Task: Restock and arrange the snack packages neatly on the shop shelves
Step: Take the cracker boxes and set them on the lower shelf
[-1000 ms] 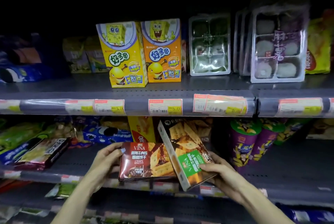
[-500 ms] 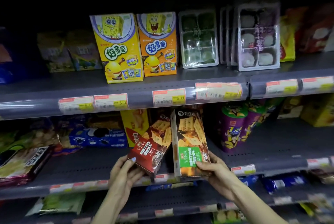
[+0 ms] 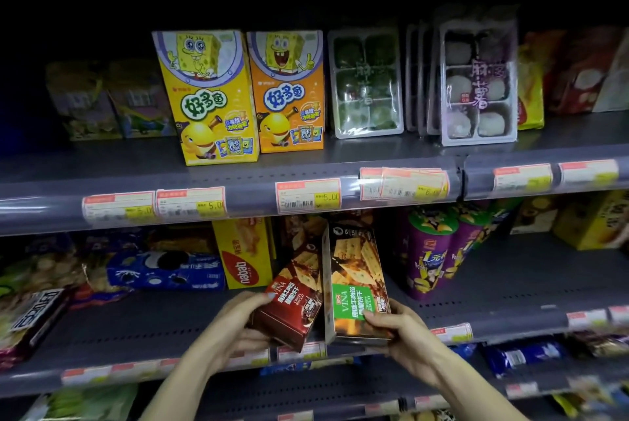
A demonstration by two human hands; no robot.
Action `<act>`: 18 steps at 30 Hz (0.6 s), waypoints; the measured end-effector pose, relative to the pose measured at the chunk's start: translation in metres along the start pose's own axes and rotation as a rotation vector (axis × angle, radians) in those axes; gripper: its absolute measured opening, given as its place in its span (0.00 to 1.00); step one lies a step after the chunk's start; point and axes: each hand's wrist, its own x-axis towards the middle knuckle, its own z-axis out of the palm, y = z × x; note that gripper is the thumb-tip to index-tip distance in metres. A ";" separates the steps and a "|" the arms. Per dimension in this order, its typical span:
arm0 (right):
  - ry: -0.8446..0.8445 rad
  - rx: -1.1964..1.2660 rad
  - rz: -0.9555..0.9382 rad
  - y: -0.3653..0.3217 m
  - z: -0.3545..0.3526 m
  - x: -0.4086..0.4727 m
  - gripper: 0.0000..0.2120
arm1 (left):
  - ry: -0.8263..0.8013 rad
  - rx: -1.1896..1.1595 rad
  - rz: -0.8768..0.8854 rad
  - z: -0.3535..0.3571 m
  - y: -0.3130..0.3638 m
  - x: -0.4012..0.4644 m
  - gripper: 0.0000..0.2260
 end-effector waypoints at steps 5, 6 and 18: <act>0.014 0.035 0.005 -0.002 -0.009 -0.002 0.30 | -0.049 0.211 -0.083 -0.003 0.008 0.010 0.24; 0.018 0.043 0.005 -0.002 -0.010 -0.003 0.29 | -0.083 0.245 -0.097 -0.006 0.009 0.012 0.25; -0.026 -0.014 -0.052 -0.006 -0.006 -0.003 0.23 | -0.172 -0.059 0.023 -0.003 0.002 -0.001 0.09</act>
